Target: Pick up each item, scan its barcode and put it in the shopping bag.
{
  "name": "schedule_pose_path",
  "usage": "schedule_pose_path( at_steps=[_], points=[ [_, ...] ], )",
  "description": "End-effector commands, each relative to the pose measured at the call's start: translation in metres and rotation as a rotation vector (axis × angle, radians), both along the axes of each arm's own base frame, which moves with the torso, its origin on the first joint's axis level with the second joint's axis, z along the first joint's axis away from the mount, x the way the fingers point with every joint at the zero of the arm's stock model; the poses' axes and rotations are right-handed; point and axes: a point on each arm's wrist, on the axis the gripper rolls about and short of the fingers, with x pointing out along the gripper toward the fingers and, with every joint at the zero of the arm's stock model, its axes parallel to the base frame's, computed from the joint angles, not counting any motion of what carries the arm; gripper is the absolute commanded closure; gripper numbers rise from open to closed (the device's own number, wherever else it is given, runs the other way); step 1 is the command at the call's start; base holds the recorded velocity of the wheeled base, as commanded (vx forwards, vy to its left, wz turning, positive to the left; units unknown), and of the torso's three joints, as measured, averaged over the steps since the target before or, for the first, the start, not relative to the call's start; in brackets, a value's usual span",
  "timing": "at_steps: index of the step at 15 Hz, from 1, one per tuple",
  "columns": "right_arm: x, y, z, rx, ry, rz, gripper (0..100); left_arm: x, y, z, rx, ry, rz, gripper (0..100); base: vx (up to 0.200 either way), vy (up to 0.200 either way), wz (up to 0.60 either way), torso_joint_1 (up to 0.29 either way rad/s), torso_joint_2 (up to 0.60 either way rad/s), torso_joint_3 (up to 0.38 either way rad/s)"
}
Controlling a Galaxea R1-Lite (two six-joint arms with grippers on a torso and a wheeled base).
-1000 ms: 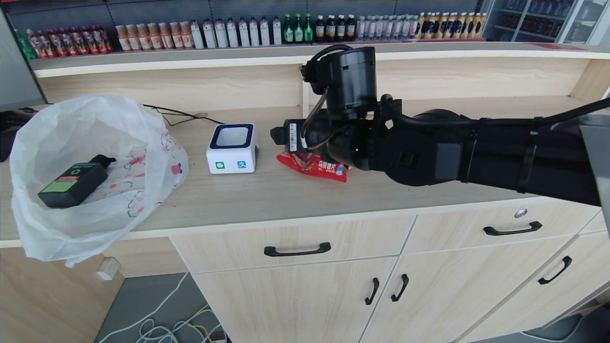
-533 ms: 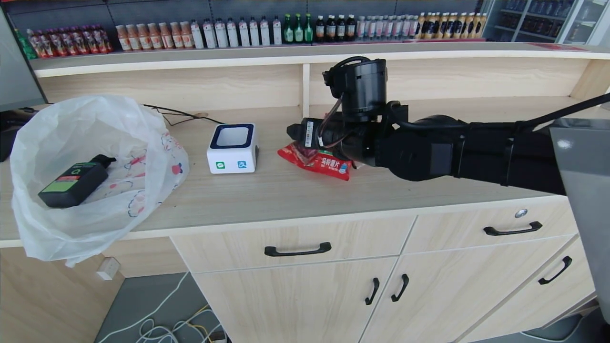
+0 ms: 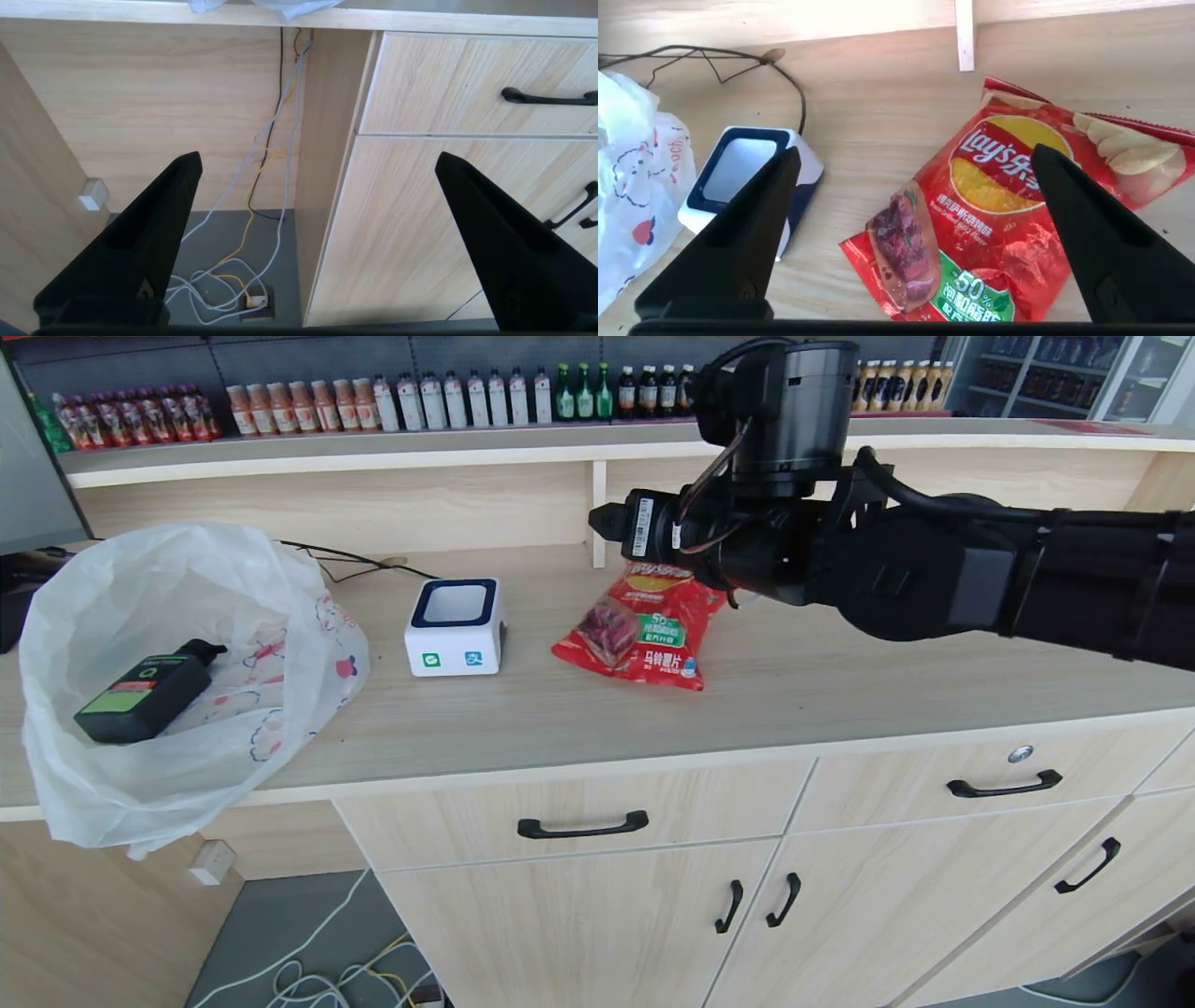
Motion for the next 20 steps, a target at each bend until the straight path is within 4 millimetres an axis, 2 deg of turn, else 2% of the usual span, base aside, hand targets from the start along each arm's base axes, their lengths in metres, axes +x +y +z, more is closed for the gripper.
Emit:
schedule_pose_path(
  at_steps=[1,7,10,14,17,20],
  points=[
    [-0.005,-0.004,0.01,0.02,-0.031,0.0,0,0.0,0.0,0.0,0.0,0.0,0.0,0,0.0,0.0,0.0,0.0,0.0,0.0],
    [0.005,0.0,-0.002,-0.003,-0.024,-0.056,0,0.0,0.0,0.0,0.0,0.0,0.0,0,0.0,0.0,0.0,0.0,0.0,0.0],
    [0.013,-0.006,-0.007,-0.079,-0.04,-0.146,0,0.0,0.0,0.0,0.0,0.0,-0.001,0,0.0,0.0,0.0,0.0,0.0,0.0],
    [0.016,0.012,-0.025,-0.07,-0.021,-0.213,0,0.0,0.0,0.0,0.0,0.0,0.0,0,0.0,0.0,0.0,0.0,0.0,0.0],
    [0.013,0.019,-0.029,-0.059,-0.006,-0.223,0,0.0,0.0,0.0,0.0,0.0,0.0,0,0.0,0.0,0.0,0.0,0.0,0.0],
    [0.02,0.025,-0.044,-0.046,0.024,-0.243,0,0.0,0.0,0.0,0.0,0.0,0.0,0,0.0,0.0,0.0,0.0,0.0,0.0]
  ],
)
